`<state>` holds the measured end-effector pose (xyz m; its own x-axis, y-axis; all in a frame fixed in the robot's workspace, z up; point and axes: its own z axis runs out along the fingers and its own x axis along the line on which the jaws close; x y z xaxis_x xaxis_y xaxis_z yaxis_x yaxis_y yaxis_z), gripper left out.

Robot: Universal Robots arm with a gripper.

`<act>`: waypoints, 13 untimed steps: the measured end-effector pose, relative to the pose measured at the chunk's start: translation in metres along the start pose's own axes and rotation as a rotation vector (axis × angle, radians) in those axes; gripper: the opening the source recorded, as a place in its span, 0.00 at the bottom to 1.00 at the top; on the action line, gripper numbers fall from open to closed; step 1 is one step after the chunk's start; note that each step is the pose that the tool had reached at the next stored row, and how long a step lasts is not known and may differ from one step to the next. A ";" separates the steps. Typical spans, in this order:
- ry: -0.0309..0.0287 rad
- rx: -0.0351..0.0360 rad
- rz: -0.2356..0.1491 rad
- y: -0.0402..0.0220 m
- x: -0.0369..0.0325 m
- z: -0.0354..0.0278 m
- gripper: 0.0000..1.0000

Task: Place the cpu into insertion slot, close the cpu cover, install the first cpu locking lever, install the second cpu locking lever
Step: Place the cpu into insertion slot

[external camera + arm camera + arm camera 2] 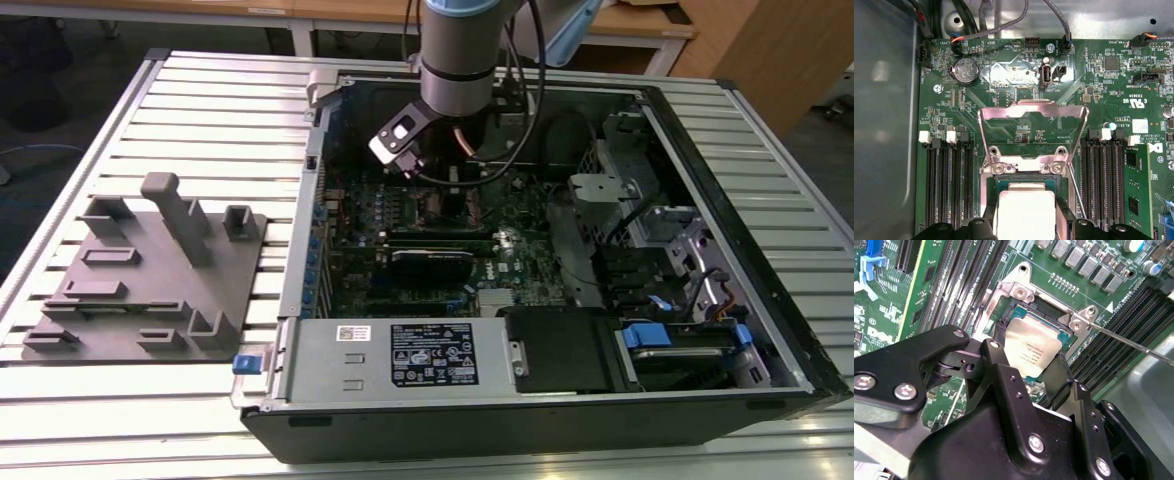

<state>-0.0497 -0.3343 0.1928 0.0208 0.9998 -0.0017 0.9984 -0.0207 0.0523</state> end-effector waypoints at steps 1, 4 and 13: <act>0.0000 0.0000 0.000 -0.0005 0.0000 0.0001 0.54; 0.0000 0.0001 0.000 -0.0006 -0.0001 0.0005 0.54; 0.0003 -0.0001 0.000 0.0000 0.0001 0.0007 0.54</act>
<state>-0.0497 -0.3342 0.1921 0.0208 0.9998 -0.0014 0.9984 -0.0207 0.0524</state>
